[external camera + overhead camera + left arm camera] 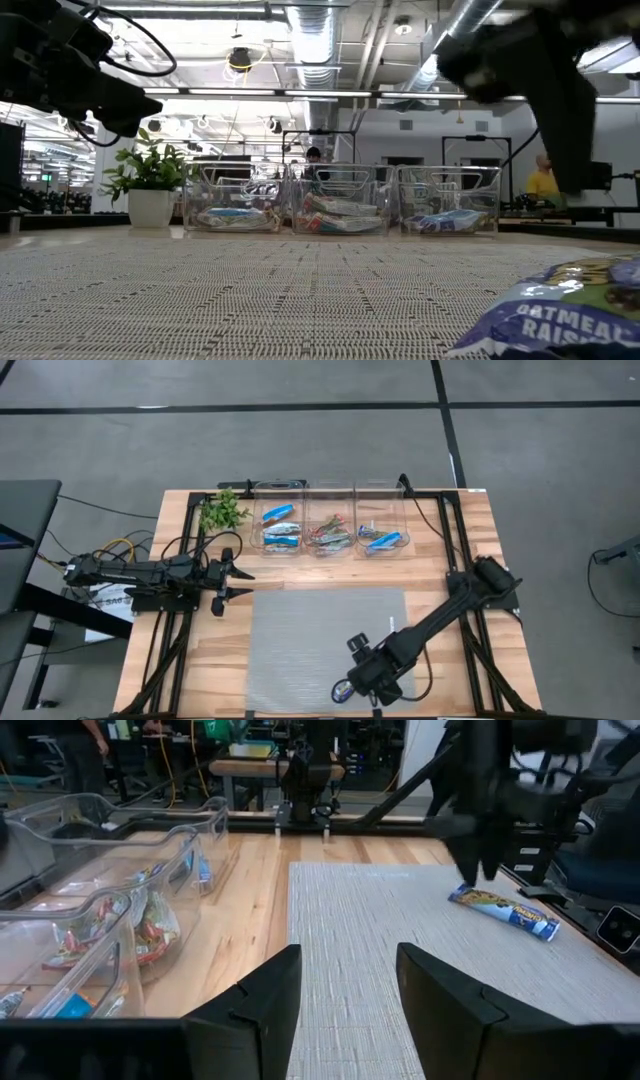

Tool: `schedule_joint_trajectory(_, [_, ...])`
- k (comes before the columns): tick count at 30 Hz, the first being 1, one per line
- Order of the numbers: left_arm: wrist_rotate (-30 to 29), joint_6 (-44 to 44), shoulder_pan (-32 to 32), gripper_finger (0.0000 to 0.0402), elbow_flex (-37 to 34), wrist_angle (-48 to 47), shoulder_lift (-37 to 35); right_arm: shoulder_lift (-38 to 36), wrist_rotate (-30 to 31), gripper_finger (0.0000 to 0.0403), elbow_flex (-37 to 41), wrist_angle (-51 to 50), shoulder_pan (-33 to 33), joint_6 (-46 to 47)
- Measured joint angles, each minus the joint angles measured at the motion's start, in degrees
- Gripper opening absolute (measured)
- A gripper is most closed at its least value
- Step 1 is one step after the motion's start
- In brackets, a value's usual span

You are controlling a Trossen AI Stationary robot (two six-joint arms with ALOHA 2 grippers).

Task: Pick and place Granola Bars by type
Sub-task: Put the purple granola bar into the right transparent bin

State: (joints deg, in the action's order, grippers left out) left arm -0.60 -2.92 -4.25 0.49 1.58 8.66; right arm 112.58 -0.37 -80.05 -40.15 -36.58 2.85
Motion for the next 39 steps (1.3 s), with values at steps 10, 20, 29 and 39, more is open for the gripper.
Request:
schedule_joint_trajectory(10, [-0.1, 0.0, 0.0, 0.0157, 0.0, 0.0, 0.8, 3.9, -0.6, 0.0192, 0.0, 6.7, -0.8, -1.4])
schedule_joint_trajectory(20, [0.0, 0.5, 0.0, 0.0157, 0.0, 0.0, 0.8, 7.1, 0.3, 0.0159, -0.2, 9.1, -1.3, -1.3])
schedule_joint_trajectory(29, [0.0, 0.0, 0.0, 0.0157, 0.0, 0.0, 1.1, 7.1, 0.3, 0.0103, -0.1, 9.3, -0.9, -1.3])
schedule_joint_trajectory(39, [0.0, -0.1, 0.0, 0.0157, 0.0, 0.0, 1.1, 6.8, 0.4, 0.0072, 0.0, 10.4, -0.4, 1.3])
